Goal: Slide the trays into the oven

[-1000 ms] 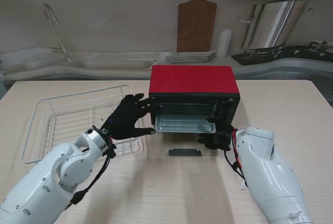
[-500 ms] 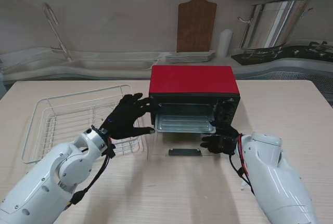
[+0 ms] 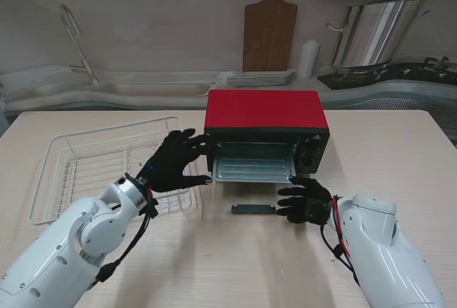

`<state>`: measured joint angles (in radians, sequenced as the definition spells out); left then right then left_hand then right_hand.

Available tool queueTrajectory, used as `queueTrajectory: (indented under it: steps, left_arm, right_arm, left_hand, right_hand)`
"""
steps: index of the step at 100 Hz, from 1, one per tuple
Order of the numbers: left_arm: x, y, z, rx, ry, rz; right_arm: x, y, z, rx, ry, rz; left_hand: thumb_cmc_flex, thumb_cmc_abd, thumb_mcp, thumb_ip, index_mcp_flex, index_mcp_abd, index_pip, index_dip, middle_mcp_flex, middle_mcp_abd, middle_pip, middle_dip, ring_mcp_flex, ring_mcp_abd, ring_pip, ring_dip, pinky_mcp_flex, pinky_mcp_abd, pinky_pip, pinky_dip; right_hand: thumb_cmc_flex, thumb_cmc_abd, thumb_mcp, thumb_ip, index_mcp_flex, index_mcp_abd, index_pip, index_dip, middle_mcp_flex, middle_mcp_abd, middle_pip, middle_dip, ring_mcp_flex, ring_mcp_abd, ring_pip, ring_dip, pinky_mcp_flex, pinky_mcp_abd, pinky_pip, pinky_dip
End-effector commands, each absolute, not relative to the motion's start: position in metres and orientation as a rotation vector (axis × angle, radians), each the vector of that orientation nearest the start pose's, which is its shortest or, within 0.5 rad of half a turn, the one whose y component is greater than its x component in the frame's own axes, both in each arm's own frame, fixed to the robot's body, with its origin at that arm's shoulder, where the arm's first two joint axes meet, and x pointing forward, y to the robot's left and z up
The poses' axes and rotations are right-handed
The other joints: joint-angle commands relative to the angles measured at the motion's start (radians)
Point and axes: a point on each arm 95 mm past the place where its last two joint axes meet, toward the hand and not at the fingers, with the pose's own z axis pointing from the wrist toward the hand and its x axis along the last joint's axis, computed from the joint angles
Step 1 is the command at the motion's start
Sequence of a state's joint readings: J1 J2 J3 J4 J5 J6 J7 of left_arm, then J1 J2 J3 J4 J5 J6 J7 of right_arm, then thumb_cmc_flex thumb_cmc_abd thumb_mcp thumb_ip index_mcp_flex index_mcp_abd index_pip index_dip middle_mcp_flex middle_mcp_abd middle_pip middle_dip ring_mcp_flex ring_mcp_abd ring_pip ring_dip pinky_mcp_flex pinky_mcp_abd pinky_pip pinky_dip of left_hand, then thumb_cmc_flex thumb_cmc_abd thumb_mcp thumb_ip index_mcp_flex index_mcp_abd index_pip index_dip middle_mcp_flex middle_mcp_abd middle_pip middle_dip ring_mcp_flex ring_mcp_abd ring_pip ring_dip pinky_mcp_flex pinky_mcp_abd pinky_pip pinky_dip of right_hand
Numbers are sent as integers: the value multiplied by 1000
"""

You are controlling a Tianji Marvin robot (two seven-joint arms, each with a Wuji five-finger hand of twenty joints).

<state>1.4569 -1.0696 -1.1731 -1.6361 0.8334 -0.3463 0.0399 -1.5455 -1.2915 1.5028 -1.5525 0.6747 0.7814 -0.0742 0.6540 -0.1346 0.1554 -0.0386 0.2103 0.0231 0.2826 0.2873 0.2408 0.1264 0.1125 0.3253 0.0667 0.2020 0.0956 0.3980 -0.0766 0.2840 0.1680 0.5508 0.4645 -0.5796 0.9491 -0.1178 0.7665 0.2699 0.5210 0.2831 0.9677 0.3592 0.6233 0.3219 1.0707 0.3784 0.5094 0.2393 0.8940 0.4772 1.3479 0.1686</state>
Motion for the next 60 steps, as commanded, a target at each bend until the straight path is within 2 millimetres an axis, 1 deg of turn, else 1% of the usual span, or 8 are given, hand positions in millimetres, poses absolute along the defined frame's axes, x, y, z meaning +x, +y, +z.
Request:
queueTrajectory:
  steps: [1,19,60]
  left_arm:
    - [407,-43,-267,-961,1600,-1941]
    - [405,-44,-267,-956,1601,-1948]
    - [398,-49,-269,-934,1621,-1951]
  right_arm:
    - [395,-37,-364,-2594,164,-1024]
    - [386,-36,-359,-2560,134,-1039]
    - [367,-35,-345,-2500,40,-1133]
  left_hand:
    - [-8,27,-15,35,-9,5,7,11,-26,-13,7,-9,-17,-25,-13,-15,-20,-24,-53,-4]
    - [-8,27,-16,35,-9,4,7,11,-24,-13,8,-9,-16,-25,-13,-16,-19,-24,-53,-4]
    - [-8,28,-17,35,-6,3,7,11,-23,-12,7,-9,-15,-25,-13,-16,-19,-23,-53,-4]
  right_hand:
    - [-47,2,-5,32,38,17,-8,21,34,27,-12,-15,27,41,7,-2,4,26,22,-9]
    - [-46,2,0,32,43,17,-21,30,33,29,-15,-16,27,41,8,-2,4,26,22,-11]
    - [-46,0,9,32,41,13,-45,43,25,27,-20,-17,13,44,1,-4,-8,27,15,-16]
